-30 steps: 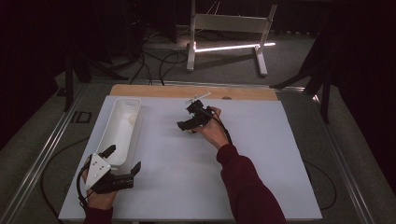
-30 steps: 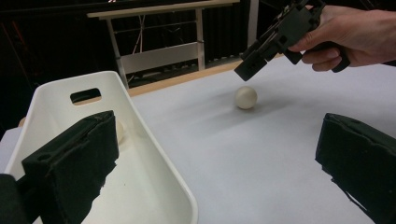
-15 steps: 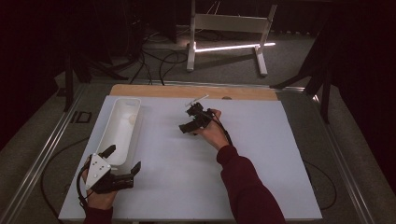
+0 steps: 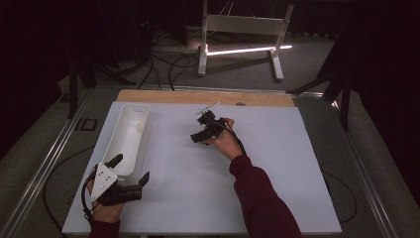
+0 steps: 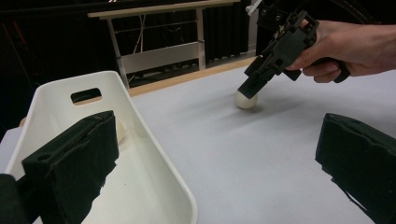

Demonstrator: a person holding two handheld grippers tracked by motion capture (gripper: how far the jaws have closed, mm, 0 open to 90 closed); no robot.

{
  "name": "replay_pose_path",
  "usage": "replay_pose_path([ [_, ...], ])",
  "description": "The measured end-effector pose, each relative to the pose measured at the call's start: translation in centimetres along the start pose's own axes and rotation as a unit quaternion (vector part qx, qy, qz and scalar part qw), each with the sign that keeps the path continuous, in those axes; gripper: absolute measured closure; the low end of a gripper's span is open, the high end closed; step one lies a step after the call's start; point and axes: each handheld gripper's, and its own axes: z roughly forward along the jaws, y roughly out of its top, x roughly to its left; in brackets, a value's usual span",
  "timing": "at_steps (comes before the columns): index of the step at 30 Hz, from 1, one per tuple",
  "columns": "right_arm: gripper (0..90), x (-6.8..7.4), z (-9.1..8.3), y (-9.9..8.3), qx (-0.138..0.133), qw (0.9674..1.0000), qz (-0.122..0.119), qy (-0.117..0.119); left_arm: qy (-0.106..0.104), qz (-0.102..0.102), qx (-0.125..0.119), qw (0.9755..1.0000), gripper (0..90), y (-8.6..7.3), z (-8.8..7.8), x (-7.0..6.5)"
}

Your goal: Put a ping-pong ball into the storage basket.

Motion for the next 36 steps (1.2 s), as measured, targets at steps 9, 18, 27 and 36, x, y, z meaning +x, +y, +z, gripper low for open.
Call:
replay_pose_path([
  [9,14.4,-0.1,0.3,-0.2,0.008,0.9999,0.004,-0.009,-0.001,0.000,0.000,1.0000,0.2,0.0,0.0,0.0],
  [18,20.9,-0.4,0.8,-0.2,0.020,0.9996,0.006,-0.019,-0.001,-0.001,-0.001,1.0000,0.2,0.0,0.0,0.0],
  [27,31.9,-0.2,1.4,-0.1,0.032,0.9992,0.004,-0.024,-0.001,-0.002,0.000,1.0000,0.2,0.0,0.0,0.0],
  [36,38.0,-0.1,2.1,-0.1,0.049,0.9983,-0.002,-0.030,0.000,-0.002,-0.001,1.0000,0.2,0.0,-0.1,0.0],
])
